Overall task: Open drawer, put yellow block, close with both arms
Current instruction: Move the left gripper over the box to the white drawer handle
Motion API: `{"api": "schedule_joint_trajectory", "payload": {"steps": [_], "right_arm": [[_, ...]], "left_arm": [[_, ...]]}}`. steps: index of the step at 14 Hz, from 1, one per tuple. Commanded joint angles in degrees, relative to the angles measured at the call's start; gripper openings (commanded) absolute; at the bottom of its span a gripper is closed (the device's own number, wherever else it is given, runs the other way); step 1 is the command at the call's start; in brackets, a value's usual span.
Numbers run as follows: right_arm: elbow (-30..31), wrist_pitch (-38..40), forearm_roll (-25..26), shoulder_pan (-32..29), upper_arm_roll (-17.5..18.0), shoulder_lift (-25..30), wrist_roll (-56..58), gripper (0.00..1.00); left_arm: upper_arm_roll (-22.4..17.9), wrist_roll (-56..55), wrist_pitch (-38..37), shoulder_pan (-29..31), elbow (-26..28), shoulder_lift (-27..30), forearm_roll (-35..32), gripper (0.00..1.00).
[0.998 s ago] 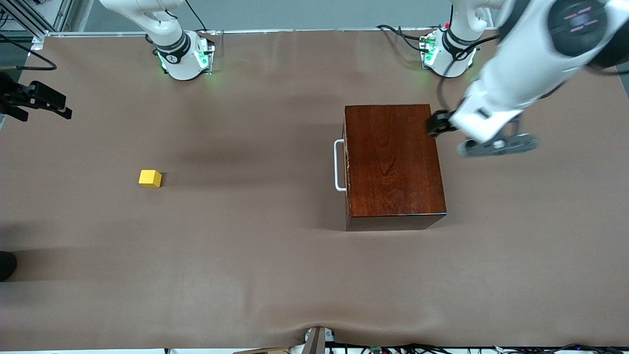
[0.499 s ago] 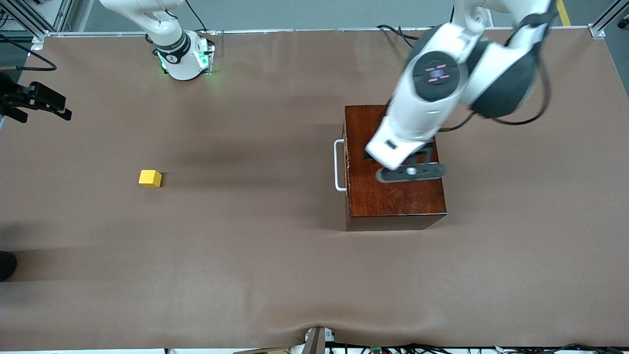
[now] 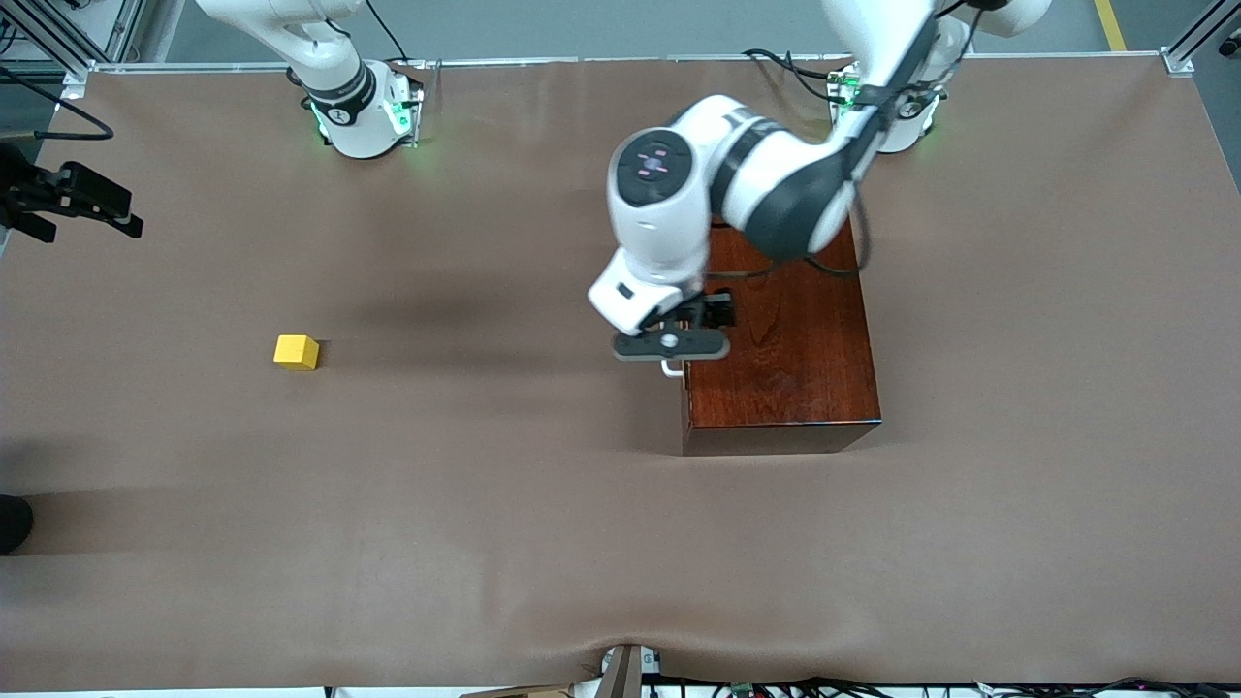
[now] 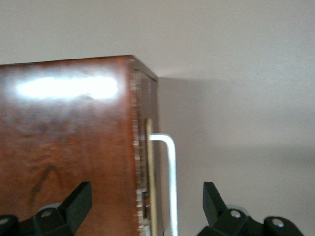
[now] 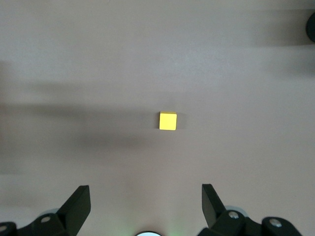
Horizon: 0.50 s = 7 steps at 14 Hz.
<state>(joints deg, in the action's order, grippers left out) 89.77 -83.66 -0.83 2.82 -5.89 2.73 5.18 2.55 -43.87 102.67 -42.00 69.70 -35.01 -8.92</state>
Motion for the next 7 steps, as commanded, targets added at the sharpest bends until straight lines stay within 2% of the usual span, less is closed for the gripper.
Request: {"api": "schedule_joint_trajectory", "payload": {"steps": [1,3,7], "right_arm": [[-0.04,0.34,-0.4,-0.01,-0.18,0.08,0.45,1.0],[-0.12,-0.01,-0.4,-0.45,-0.18,-0.01,0.45,1.0],[-0.39,0.25,-0.4,0.25,-0.18,-0.01,0.45,1.0]], "left_arm": [[-2.9,-4.54,1.82,-4.66,-3.42,-3.57,-1.27,1.0],[-3.34,-7.45,2.97,-6.59,-3.78,-5.42,-1.36,1.0],[-7.47,-8.95,1.66,-10.99,-3.69,-6.65,-1.36,1.0]]}}
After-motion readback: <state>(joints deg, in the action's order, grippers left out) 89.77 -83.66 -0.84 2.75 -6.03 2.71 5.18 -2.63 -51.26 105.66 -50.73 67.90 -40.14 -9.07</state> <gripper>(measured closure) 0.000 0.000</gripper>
